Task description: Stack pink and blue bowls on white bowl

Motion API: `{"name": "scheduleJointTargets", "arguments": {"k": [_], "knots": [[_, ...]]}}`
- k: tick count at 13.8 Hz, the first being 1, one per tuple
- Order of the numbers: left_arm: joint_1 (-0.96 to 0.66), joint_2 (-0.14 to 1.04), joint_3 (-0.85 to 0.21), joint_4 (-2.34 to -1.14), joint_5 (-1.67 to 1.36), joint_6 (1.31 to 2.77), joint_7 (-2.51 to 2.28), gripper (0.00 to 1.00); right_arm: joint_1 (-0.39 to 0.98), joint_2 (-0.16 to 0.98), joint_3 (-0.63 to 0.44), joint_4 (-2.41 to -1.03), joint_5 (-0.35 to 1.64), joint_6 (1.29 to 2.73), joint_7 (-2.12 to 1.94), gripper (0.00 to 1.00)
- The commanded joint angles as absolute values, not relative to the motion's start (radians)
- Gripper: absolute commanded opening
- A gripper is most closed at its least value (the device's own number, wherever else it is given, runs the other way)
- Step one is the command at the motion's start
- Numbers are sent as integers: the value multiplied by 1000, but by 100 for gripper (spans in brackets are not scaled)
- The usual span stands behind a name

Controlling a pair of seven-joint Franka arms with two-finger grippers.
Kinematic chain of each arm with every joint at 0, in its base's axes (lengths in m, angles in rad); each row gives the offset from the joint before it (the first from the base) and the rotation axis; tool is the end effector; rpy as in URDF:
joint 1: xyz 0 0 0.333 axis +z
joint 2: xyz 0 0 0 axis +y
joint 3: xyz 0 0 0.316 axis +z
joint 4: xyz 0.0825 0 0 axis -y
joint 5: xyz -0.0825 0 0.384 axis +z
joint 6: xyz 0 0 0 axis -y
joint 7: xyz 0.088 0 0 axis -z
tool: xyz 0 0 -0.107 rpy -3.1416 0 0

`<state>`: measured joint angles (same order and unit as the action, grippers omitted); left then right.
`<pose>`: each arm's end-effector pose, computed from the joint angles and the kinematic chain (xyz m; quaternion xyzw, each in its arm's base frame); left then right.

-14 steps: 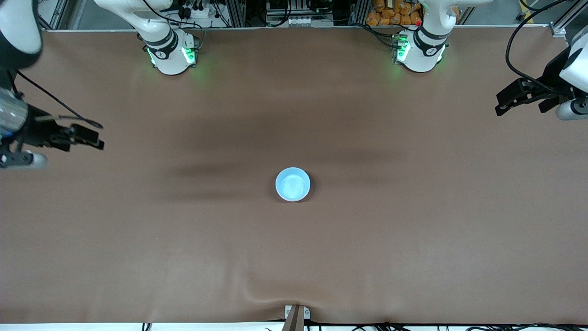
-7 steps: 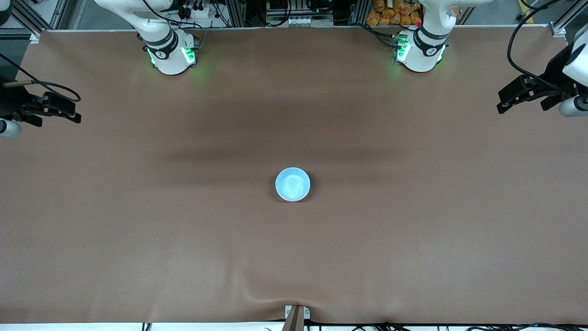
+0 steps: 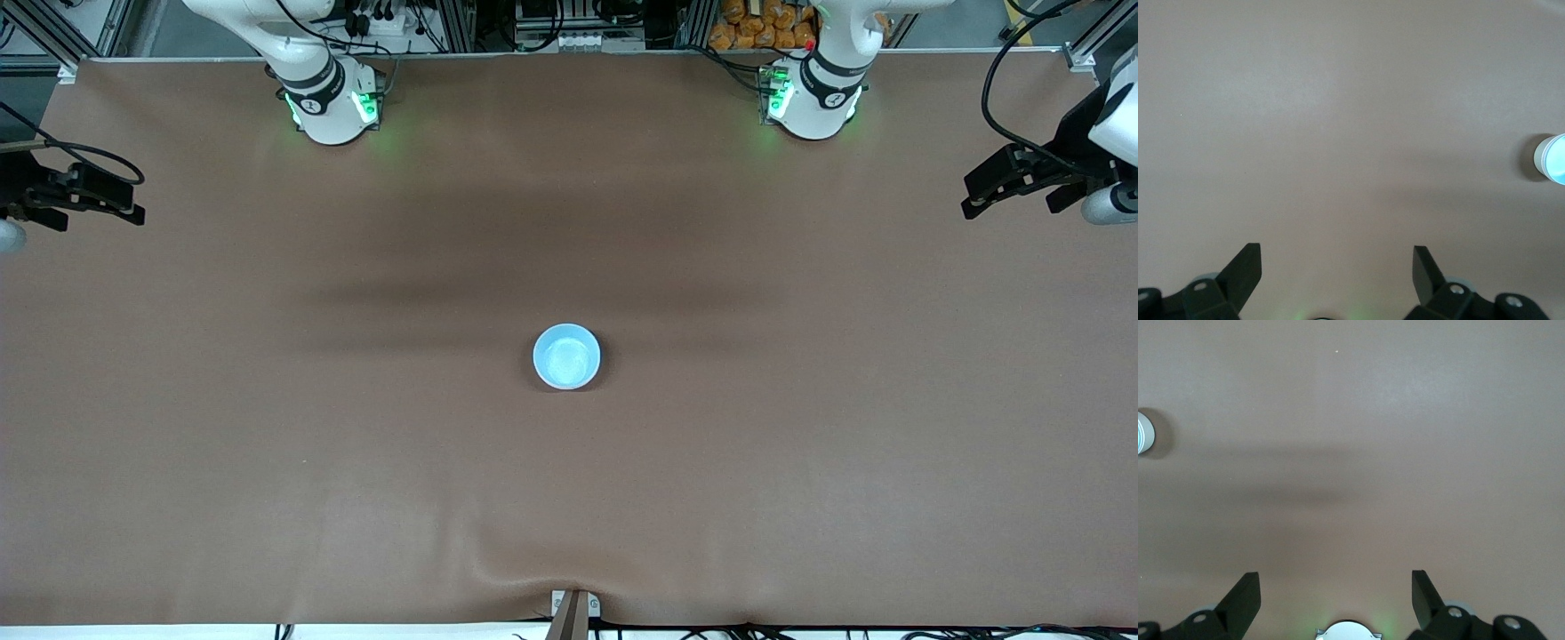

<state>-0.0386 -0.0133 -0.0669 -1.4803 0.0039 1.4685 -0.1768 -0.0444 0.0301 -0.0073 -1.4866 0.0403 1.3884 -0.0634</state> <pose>0.5369 -0.0567 0.6650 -0.9994 -0.0358 -0.0011 0.0023 0.5441 -0.0232 0.6322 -0.9977 -0.0082 0.0628 0.0235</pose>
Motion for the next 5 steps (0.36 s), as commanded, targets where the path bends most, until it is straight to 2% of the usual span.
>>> {"name": "scheduleJointTargets", "arguments": {"k": [1,5], "knots": [[-48,-31,-61,-1491,6,1463,-163,100,-64,21,9,-1477,37,1371,26,100],[-46,-29,-61,-1488,2,1463,-172,100,-64,21,9,-1477,35,1382,26,100]]}}
